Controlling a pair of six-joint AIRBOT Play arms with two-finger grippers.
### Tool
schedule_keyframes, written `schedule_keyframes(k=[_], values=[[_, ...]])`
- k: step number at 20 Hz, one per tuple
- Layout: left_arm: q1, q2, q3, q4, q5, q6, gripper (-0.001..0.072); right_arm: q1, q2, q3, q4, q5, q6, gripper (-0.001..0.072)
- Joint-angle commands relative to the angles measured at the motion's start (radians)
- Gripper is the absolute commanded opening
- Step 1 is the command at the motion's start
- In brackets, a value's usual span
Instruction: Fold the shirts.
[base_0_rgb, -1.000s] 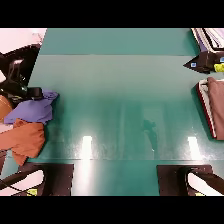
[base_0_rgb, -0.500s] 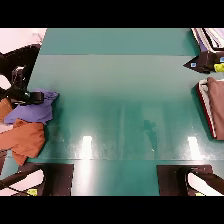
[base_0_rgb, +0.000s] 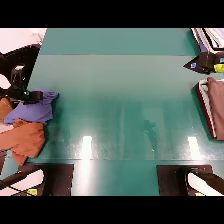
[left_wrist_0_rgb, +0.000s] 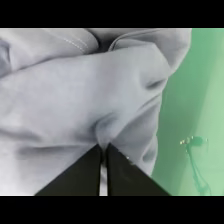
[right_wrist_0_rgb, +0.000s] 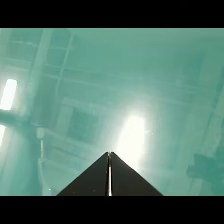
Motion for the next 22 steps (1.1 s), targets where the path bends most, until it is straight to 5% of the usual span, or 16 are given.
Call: schedule_keyframes(k=[1,5,10,16,21,22], values=[[0.001,0.009,0.11,-0.011,-0.077,-0.002,0.0024,0.001,0.001,0.022,0.009,-0.018,0.0,0.0019],[-0.043,0.127,0.438,-0.037,-0.207,0.004,0.0023,0.001,0.001,0.192,0.008,-0.034,0.0,0.0018],[-0.285,0.225,0.774,-0.037,-0.28,-0.002,0.0021,0.0,0.0,0.379,0.005,-0.087,0.0,0.0019],[-0.682,0.15,0.801,-0.028,-0.287,-0.082,0.0021,0.0,0.0,0.457,0.004,-0.088,0.0,0.0018],[-1.017,-0.102,0.8,-0.042,-0.269,-0.077,0.0028,0.0,0.001,0.457,0.005,-0.076,0.0,0.0019],[-1.056,-0.149,0.8,-0.044,-0.239,-0.044,0.0185,0.0,0.001,0.457,0.005,-0.076,0.0,0.0019]])
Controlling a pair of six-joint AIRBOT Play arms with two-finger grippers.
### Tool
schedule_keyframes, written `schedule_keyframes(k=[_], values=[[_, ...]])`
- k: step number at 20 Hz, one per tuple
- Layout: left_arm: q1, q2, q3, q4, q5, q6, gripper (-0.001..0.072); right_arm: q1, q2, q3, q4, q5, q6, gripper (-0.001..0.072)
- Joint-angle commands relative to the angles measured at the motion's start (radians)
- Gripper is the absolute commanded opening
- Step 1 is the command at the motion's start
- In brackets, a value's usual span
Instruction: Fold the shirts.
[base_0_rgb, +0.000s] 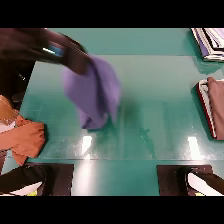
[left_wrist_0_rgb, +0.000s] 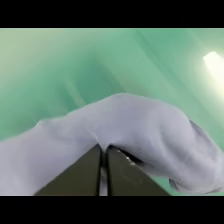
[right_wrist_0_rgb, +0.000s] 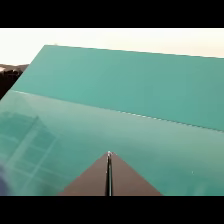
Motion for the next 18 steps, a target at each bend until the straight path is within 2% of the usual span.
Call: schedule_keyframes(k=[1,2,3,5,7,8,11,14,16,18], values=[[-0.176,-0.161,0.003,-0.004,0.06,0.054,0.0471,0.0,0.0,0.005,0.0,0.005,0.0,0.0019],[-0.176,-0.182,0.003,0.019,0.062,0.05,0.0501,0.0,0.0,0.005,0.0,0.009,0.0,0.0019],[-0.159,-0.185,0.003,0.065,0.034,0.042,0.05,0.0,0.0,0.005,-0.001,0.019,0.0,0.0019],[-0.078,-0.162,0.003,0.129,-0.085,0.017,0.05,0.0,0.0,0.005,-0.007,0.047,0.0,0.0019],[0.045,-0.13,-0.016,0.126,-0.191,0.011,0.05,0.0,0.0,0.005,-0.007,0.058,0.0,0.0019],[0.102,-0.102,-0.061,0.101,-0.191,-0.004,0.05,0.0,0.0,0.005,-0.007,0.058,0.0,0.0019],[0.223,0.007,-0.341,-0.073,-0.073,-0.012,0.0501,0.0,-0.001,0.005,-0.007,0.06,0.0,0.0019],[0.24,0.056,-0.69,-0.229,0.098,-0.012,0.0501,0.0,-0.001,0.005,-0.006,0.06,0.0,0.0019],[0.24,0.056,-0.884,-0.361,0.254,-0.008,0.0501,0.0,-0.002,0.005,-0.006,0.065,0.0,0.0019],[0.24,0.05,-1.013,-0.428,0.415,-0.009,0.0502,0.001,-0.004,0.005,-0.005,0.067,0.0,0.0019]])
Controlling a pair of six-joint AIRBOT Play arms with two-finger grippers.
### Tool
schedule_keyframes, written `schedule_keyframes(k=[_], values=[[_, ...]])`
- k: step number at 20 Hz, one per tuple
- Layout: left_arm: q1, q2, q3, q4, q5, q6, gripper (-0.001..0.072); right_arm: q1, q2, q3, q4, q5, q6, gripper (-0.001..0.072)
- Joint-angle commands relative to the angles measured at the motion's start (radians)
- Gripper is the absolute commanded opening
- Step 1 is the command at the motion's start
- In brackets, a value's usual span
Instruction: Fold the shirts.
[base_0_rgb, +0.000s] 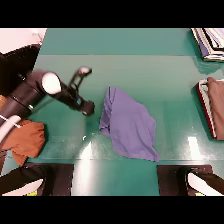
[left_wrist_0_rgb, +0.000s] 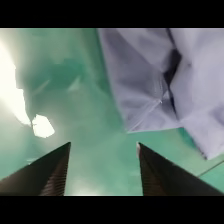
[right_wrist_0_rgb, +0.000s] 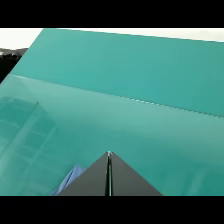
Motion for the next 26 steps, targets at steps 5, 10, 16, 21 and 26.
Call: schedule_keyframes(k=[5,10,16,21,26], values=[[-0.006,0.01,-0.327,-0.307,0.403,0.053,0.05,0.0,-0.002,0.0,0.002,0.017,0.0,0.0019],[-0.085,-0.039,-0.327,-0.317,0.441,0.051,0.05,0.0,-0.002,0.0,0.003,0.02,0.0,0.0019],[-0.078,-0.073,-0.286,-0.338,0.405,0.053,0.0056,0.0,-0.002,0.0,0.001,0.057,0.0,0.0019],[0.092,-0.073,-0.093,-0.175,0.207,0.052,0.0025,0.0,-0.014,-0.047,-0.026,0.206,0.001,0.0019],[0.238,-0.073,0.041,-0.11,0.164,0.057,0.0025,0.0,0.036,-0.506,-0.024,0.215,0.001,0.002]])
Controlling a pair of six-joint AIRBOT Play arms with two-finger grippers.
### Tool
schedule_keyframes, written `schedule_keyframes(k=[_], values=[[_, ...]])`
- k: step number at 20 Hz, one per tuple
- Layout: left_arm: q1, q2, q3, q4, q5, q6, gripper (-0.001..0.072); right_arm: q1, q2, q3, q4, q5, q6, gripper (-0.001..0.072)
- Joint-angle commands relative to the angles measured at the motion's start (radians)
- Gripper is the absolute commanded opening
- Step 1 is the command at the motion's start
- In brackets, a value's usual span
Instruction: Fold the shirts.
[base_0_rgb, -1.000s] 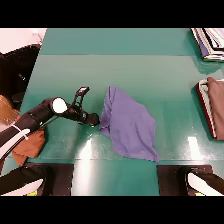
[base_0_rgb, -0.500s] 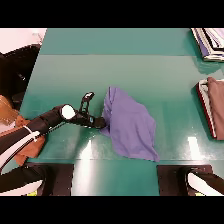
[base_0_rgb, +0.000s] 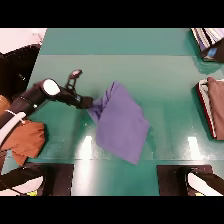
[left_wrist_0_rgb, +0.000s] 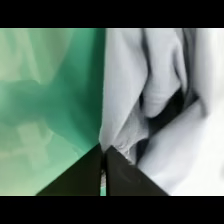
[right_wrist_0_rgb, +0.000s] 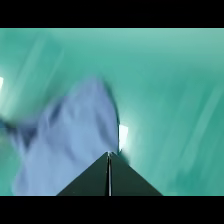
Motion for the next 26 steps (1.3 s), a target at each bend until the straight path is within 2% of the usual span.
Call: schedule_keyframes(k=[1,3,5,7,10,14,19,20,23,24,26], values=[[0.083,-0.001,0.073,0.047,-0.04,0.008,0.0025,0.002,0.037,-0.356,0.007,-0.002,0.001,0.0047],[0.082,-0.001,0.072,0.064,-0.04,0.008,0.0025,0.029,0.051,-0.612,0.043,-0.037,0.002,0.0424],[0.082,-0.001,0.072,0.066,-0.033,0.008,0.0025,0.097,0.045,-0.843,0.115,-0.098,0.023,0.0439],[0.082,-0.001,0.072,0.069,-0.031,0.008,0.0025,0.206,0.042,-1.027,0.193,-0.218,0.048,0.0438],[0.082,-0.001,0.072,0.069,-0.024,0.008,0.0025,0.378,0.042,-1.174,0.299,-0.413,0.088,0.0437],[0.082,-0.001,0.072,0.069,-0.019,0.008,0.0025,0.551,0.022,-1.194,0.321,-0.551,0.163,0.043],[0.082,-0.001,0.072,0.07,-0.017,0.008,0.0025,0.679,-0.154,-1.089,0.318,-0.604,0.176,0.0429],[0.082,-0.001,0.072,0.07,-0.017,0.008,0.0025,0.697,-0.181,-1.06,0.316,-0.624,0.176,0.0379],[0.083,-0.001,0.073,0.107,-0.024,0.008,0.0025,0.728,-0.22,-0.981,0.248,-0.633,0.174,0.006],[0.083,0.0,0.073,0.135,-0.024,0.008,0.0025,0.726,-0.217,-0.957,0.203,-0.617,0.177,0.0018],[0.083,0.0,0.085,0.208,-0.045,0.007,0.0025,0.683,-0.181,-0.911,0.096,-0.558,0.21,0.0018]])
